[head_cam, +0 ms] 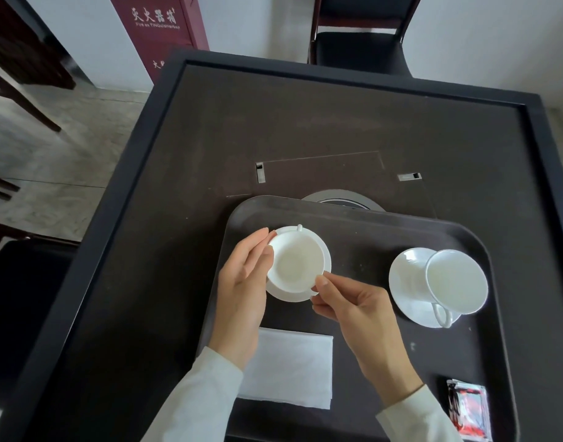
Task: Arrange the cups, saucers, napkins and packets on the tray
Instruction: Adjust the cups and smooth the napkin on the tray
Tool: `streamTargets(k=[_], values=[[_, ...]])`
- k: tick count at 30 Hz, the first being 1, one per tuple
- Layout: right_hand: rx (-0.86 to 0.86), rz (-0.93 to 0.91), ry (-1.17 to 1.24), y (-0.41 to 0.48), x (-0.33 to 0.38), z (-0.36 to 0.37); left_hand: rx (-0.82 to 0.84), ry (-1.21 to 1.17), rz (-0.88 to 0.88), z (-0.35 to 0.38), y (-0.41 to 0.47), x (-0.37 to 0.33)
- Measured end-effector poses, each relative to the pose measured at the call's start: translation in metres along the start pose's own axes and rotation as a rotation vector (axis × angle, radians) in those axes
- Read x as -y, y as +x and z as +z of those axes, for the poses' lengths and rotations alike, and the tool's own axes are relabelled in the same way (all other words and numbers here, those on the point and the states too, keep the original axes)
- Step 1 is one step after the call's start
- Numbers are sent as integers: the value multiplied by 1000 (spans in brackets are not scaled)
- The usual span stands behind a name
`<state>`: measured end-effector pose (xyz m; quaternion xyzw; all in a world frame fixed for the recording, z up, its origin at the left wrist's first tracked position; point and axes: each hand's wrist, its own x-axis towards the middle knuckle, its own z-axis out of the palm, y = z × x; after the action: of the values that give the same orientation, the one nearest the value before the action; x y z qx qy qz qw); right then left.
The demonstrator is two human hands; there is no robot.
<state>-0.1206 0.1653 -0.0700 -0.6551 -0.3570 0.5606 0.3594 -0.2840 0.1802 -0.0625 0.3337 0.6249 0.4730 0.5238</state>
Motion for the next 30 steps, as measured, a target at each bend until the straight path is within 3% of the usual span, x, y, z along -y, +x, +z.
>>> streamTargets(k=[7,10,12,15,19,23,30], values=[[-5,-19,29,-3,-3,-2,-94,-40,58,2,-5,-3],[-117,-69,98,-15,-6,-17,-232,-22,217,8,-12,-19],[-247,-103,133,-28,-11,-35,-238,1,344,21,-16,-34],[-472,-153,189,-51,-19,-64,-57,12,419,59,-18,-50],[-661,-186,223,-69,-27,-91,282,49,279,124,-11,-53],[-577,-123,249,-76,-27,-102,516,288,176,180,2,-36],[-354,-25,171,-69,-23,-109,612,507,98,222,20,-22]])
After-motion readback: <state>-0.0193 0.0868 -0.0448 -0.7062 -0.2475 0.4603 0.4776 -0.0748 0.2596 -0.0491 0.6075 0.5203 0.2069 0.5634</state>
